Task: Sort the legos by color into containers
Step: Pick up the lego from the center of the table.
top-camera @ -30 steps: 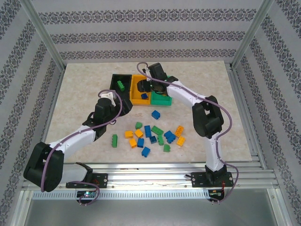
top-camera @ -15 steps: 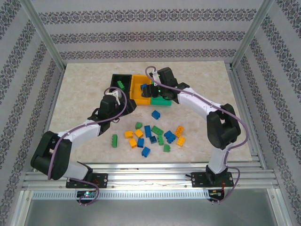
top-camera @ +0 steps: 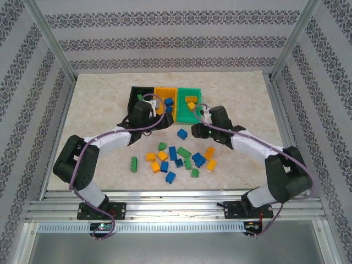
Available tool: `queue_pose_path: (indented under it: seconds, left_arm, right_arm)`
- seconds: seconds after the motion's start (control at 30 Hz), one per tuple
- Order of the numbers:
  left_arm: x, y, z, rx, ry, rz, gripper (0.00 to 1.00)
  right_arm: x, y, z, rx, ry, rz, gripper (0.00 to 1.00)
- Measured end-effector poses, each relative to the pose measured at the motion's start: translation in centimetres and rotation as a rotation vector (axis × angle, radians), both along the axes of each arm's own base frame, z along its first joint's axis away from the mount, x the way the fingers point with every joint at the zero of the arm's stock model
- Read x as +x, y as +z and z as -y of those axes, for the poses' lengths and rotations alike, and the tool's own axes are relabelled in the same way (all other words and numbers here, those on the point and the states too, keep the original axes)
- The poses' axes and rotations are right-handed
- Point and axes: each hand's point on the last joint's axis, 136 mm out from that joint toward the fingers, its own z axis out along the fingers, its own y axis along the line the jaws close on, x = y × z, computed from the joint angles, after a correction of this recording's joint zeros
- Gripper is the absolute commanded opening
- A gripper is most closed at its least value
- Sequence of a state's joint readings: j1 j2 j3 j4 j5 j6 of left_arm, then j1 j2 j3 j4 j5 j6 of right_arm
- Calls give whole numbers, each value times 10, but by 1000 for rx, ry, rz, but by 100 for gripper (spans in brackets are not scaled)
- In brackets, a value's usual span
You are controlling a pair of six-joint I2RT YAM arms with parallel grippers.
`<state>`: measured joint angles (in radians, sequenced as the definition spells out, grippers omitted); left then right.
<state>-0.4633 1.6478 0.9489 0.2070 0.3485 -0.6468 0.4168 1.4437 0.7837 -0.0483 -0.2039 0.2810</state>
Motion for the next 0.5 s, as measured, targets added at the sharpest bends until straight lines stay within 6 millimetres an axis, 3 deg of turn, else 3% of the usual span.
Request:
queue_pose_path:
  seconds: [0.13, 0.5]
  left_arm:
    - [1, -8, 11, 38, -62, -23, 60]
    - [-5, -50, 37, 107, -163, -99, 59]
  right_arm:
    - [-9, -5, 8, 7, -15, 25, 53]
    - [-2, -1, 13, 46, -51, 79, 54]
